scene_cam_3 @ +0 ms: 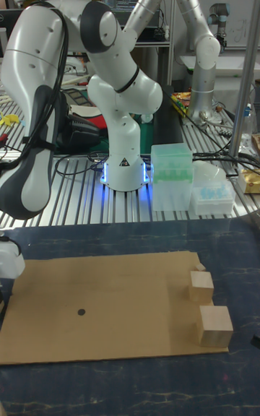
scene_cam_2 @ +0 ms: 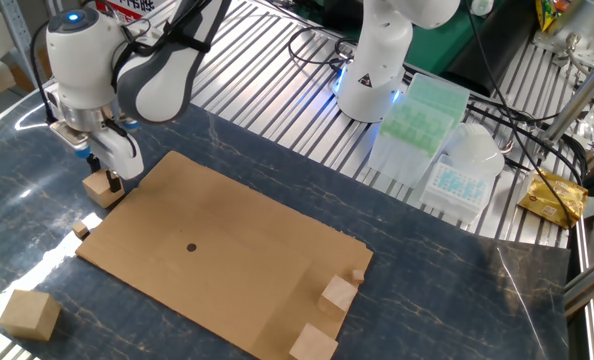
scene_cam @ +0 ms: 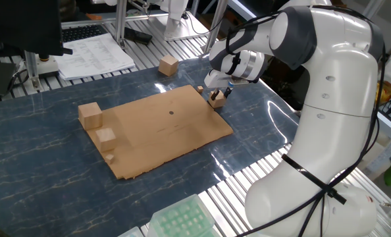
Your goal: Grab the block and place it at the designated location
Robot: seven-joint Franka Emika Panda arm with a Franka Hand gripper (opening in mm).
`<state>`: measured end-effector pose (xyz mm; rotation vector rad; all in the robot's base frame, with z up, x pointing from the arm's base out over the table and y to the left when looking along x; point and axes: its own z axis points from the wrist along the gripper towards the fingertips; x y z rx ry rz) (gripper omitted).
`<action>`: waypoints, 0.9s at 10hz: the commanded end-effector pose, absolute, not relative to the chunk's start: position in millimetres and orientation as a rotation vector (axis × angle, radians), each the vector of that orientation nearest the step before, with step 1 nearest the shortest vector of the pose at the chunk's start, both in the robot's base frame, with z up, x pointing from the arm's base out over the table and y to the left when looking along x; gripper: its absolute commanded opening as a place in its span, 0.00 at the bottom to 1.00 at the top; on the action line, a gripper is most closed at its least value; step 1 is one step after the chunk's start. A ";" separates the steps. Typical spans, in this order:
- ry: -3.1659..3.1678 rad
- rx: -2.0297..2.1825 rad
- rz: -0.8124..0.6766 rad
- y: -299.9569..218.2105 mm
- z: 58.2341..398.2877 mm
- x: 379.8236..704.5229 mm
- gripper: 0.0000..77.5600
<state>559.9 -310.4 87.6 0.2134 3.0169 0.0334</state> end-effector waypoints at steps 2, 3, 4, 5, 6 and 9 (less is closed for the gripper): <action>3.043 0.255 0.006 -303.4 124.9 568.7 0.02; 3.045 0.263 0.010 -302.8 128.2 569.3 0.02; 3.048 0.275 0.017 -301.2 131.3 569.7 0.02; 3.047 0.284 0.018 -299.4 132.6 569.8 0.02; 3.044 0.312 0.019 -292.3 134.8 570.0 0.02; 3.038 0.418 0.022 -265.8 141.3 569.1 0.02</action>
